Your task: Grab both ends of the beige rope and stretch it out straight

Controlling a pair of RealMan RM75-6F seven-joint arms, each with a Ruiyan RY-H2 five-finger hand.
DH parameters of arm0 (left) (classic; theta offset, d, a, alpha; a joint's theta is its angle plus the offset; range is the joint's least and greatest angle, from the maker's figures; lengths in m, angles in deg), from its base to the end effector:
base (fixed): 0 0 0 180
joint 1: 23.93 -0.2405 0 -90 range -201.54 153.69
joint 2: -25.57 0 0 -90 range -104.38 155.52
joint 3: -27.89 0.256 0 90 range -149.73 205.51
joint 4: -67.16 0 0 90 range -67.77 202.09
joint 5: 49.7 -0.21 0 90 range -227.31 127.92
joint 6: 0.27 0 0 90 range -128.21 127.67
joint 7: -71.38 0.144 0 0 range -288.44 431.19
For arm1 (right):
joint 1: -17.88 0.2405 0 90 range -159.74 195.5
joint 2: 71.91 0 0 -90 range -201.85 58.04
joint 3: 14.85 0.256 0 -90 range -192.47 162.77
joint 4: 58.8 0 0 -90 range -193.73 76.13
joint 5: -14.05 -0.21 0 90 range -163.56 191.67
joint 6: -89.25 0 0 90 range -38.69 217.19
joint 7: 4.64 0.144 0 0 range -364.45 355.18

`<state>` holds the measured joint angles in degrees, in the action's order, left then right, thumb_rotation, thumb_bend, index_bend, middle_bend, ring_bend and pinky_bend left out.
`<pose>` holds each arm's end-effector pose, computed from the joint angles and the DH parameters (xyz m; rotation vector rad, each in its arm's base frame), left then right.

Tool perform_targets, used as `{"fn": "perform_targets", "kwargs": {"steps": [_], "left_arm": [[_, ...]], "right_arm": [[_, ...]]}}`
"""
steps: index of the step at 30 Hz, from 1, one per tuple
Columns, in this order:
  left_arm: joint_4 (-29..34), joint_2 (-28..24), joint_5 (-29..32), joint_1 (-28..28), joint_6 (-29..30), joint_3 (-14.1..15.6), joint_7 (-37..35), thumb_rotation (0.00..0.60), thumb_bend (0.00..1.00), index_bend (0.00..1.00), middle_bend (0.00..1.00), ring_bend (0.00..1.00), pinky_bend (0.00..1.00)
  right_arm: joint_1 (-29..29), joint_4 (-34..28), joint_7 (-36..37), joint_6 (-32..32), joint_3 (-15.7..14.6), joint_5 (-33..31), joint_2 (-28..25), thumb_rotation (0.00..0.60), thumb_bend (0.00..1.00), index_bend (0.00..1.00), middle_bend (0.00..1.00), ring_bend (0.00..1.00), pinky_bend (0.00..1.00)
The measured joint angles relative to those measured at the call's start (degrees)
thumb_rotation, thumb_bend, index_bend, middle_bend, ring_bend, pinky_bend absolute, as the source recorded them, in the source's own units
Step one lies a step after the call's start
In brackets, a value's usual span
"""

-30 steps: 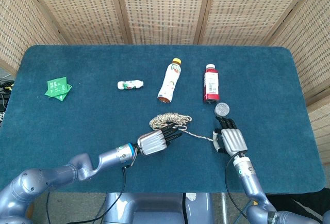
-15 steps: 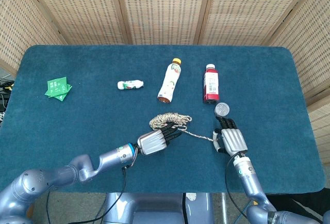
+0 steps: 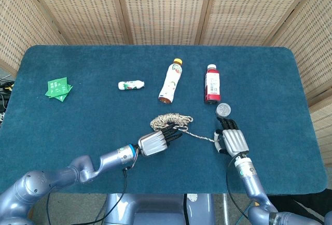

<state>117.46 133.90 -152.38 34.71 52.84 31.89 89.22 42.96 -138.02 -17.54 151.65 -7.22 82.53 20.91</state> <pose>-0.0881 0.3272 -0.1322 -2.4685 0.2339 -0.8422 -0.2444 -0.2829 -0.0216 1.6004 -1.1529 0.8620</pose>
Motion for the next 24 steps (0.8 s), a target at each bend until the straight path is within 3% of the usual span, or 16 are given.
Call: {"fn": "perform_targets", "kwargs": {"steps": [15, 24], "left_arm": [[0.0, -0.2, 0.8, -0.3, 0.8, 0.1, -0.6, 0.600, 0.44, 0.66, 0.00, 0.00, 0.00], [2.5, -4.1, 1.2, -2.0, 3.8, 0.2, -1.6, 0.600, 0.44, 0.67, 0.00, 0.00, 0.00]], "right_arm": [[0.0, 0.2, 0.3, 0.3, 0.0, 0.4, 0.1, 0.600, 0.47, 0.67, 0.07, 0.00, 0.01], [-0.1, 0.1, 0.2, 1.0, -0.1, 1.1, 0.2, 0.600, 0.47, 0.68, 0.07, 0.00, 0.01]]}}
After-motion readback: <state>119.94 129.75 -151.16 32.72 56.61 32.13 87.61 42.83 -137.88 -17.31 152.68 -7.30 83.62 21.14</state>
